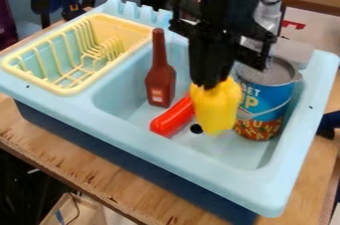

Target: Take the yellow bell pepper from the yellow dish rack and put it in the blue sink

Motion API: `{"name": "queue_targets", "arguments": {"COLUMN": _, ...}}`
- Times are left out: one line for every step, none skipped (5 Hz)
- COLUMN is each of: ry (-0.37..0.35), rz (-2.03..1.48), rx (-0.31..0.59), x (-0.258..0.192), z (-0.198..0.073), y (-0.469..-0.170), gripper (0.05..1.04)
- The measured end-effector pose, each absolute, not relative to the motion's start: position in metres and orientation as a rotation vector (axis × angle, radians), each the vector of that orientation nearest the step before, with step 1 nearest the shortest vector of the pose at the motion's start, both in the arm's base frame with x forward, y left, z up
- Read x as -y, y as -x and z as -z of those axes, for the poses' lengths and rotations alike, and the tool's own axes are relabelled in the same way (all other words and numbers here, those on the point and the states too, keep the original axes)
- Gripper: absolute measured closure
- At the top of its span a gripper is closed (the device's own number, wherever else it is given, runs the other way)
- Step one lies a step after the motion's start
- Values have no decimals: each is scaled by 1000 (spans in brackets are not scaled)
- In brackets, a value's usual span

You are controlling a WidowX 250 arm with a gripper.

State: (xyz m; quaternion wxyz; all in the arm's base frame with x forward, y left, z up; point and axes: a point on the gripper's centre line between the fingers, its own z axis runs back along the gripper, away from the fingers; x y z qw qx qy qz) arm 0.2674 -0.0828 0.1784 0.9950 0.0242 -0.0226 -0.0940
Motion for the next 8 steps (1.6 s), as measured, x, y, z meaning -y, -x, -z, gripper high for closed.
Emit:
{"name": "queue_targets", "arguments": {"ry": -40, "rz": 195, "rx": 24, "x": 84, "z": -171, "y": -263, "gripper": 984}}
{"name": "queue_targets", "arguments": {"ry": -26, "rz": 188, "rx": 3, "x": 85, "z": -157, "y": -259, "gripper": 984}}
{"name": "queue_targets", "arguments": {"ry": -13, "rz": 192, "rx": -41, "x": 89, "z": -147, "y": -258, "gripper": 984}}
{"name": "queue_targets", "arguments": {"ry": -80, "rz": 156, "rx": -147, "x": 92, "z": -141, "y": -257, "gripper": 984}}
{"name": "queue_targets", "arguments": {"ry": -45, "rz": 204, "rx": -105, "x": 101, "z": -140, "y": -264, "gripper": 960}}
{"name": "queue_targets", "arguments": {"ry": -36, "rz": 239, "rx": -108, "x": 102, "z": -137, "y": -263, "gripper": 761}}
{"name": "queue_targets", "arguments": {"ry": -52, "rz": 209, "rx": -96, "x": 97, "z": -150, "y": -258, "gripper": 472}}
{"name": "queue_targets", "arguments": {"ry": -59, "rz": 143, "rx": -2, "x": 90, "z": -186, "y": -251, "gripper": 178}}
